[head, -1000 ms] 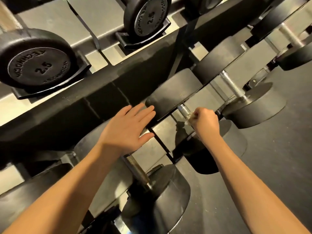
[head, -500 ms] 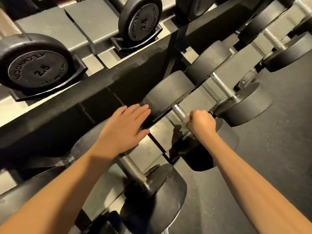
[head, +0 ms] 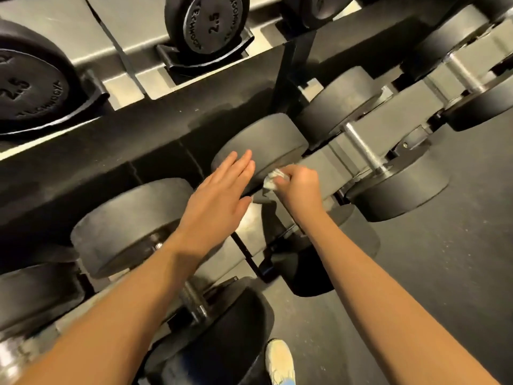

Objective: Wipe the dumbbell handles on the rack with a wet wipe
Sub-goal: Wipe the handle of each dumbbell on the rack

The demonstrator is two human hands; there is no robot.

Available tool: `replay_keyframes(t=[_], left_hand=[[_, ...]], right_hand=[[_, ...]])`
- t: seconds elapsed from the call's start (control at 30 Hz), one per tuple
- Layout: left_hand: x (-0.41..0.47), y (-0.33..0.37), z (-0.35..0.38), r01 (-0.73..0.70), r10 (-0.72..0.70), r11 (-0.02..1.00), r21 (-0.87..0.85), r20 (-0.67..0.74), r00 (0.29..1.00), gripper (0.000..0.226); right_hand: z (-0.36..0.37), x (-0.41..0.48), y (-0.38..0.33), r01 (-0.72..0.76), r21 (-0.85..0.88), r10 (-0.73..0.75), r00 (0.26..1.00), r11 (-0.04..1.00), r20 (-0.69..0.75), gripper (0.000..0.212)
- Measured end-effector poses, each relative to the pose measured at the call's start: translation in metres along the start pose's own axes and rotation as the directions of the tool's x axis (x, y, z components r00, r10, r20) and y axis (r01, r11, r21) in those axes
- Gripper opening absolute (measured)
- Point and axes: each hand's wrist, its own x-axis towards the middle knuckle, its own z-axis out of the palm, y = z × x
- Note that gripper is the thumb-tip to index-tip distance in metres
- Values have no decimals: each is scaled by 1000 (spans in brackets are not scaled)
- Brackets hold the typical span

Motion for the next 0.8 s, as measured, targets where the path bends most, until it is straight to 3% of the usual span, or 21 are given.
replay_keyframes(t=[0.03, 0.13, 0.23, 0.4, 0.63, 0.8], left_hand=[[-1, 2, -1, 14, -14, 1000, -17, 5, 1000, 63], [-3, 7, -2, 43, -42, 998, -39, 29, 999, 64], [-5, 11, 0, 81, -80, 996, -46, 25, 996, 64], [-4, 15, -1, 123, -121, 991, -44, 42, 992, 63], [-4, 20, -4, 159, -155, 984, -84, 45, 987, 61], [-4, 19, -6, 148, -144, 986, -81, 58, 988, 60]], right_hand=[[-2, 2, 2, -16, -14, 17, 999, 1000, 35, 10], [-21, -7, 19, -2, -313, 71, 975, 950, 208, 6], [-34, -20, 26, 17, -469, 151, 936, 883, 318, 21], [-33, 4, 1, 49, -417, 126, 916, 908, 381, 17], [-47, -18, 28, 121, -543, 128, 908, 831, 399, 21], [-32, 1, 15, 32, -252, 40, 961, 967, 274, 15]])
